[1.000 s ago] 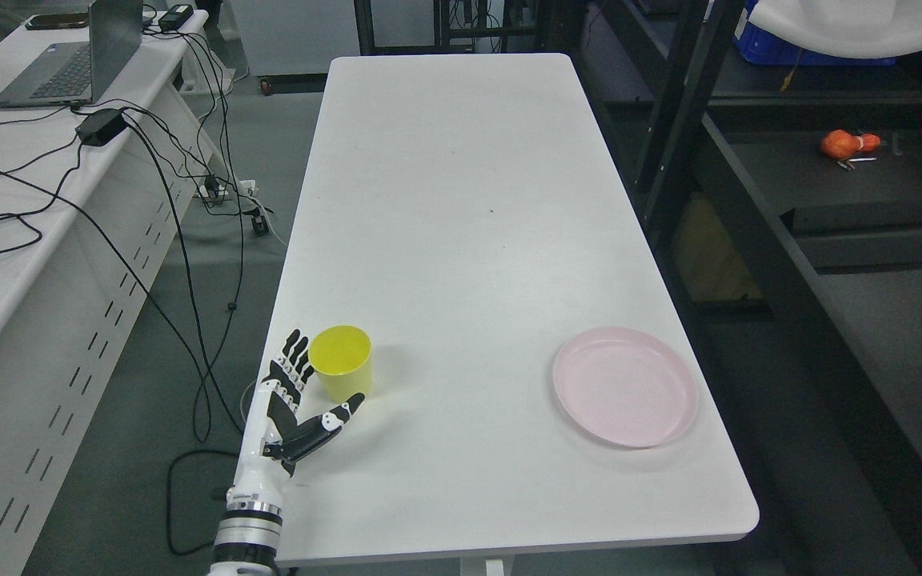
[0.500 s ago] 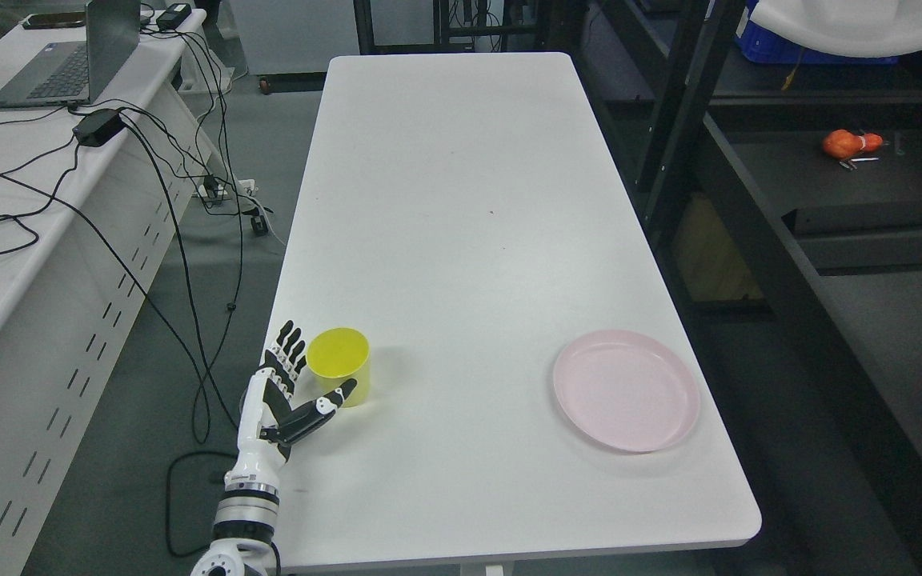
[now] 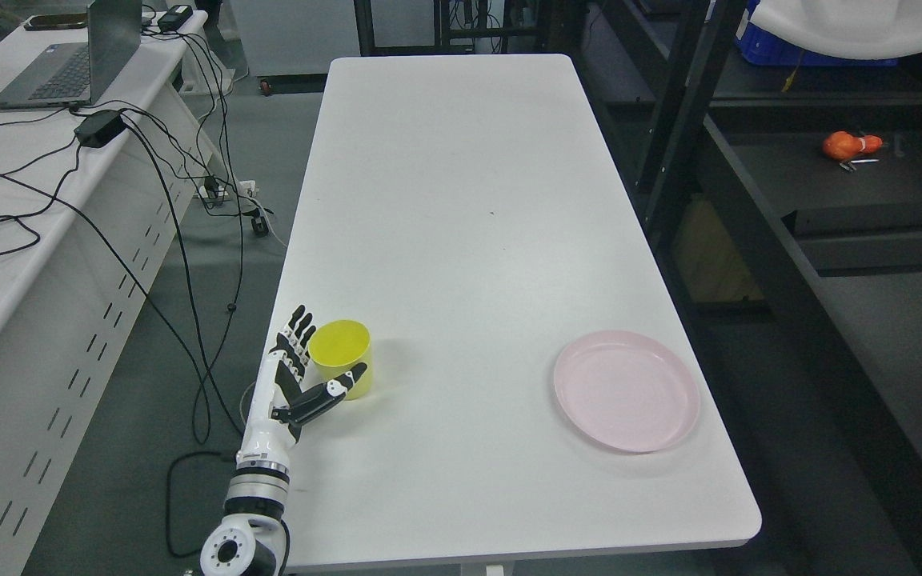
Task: Place yellow IKEA cup on middle right shelf
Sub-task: 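Close the left hand's fingers around the yellow cup, then lift the yellow cup off the table with the left hand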
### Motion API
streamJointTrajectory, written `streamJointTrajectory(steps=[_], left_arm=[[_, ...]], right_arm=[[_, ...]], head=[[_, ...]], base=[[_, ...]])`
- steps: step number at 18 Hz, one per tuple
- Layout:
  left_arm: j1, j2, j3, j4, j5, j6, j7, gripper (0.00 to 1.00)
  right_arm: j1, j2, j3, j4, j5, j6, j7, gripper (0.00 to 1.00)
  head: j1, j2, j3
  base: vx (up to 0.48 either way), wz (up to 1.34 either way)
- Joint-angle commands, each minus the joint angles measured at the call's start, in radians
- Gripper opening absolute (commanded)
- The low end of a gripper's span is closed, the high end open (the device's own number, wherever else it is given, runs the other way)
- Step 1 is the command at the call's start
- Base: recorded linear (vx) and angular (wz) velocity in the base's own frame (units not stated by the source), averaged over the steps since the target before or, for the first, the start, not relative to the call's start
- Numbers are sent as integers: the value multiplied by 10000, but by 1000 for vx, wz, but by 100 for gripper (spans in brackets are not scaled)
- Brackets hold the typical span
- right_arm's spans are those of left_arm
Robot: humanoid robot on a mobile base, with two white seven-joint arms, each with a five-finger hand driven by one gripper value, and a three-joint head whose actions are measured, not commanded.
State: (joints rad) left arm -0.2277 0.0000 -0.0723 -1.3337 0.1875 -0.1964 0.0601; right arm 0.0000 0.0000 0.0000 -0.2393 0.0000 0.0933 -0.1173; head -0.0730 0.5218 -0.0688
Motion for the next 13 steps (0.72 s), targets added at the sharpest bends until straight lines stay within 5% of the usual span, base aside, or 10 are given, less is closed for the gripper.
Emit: streamJointTrajectory(steps=[1,8,11,13], left_arm=[[-636,175,-595,1355,-19,31,-3,99],[-959,175,-811,1925,-4,-30,-3,87],[-944,175,-796,1925,103,-411,-3,62],[-852,175,-780,1909,515,-1467,-3,29]], right_arm=[[138,-175,169,0,-245,3,7,100],[138,-175,169,0,-245,3,7,99],[138,-175,169,0,-245,3,7,99],[138,-175,169,0,-245,3,7,99]], head=[[0,0,0],[0,0,0],[0,0,0],[0,0,0]], base=[[0,0],[0,0],[0,0],[0,0]])
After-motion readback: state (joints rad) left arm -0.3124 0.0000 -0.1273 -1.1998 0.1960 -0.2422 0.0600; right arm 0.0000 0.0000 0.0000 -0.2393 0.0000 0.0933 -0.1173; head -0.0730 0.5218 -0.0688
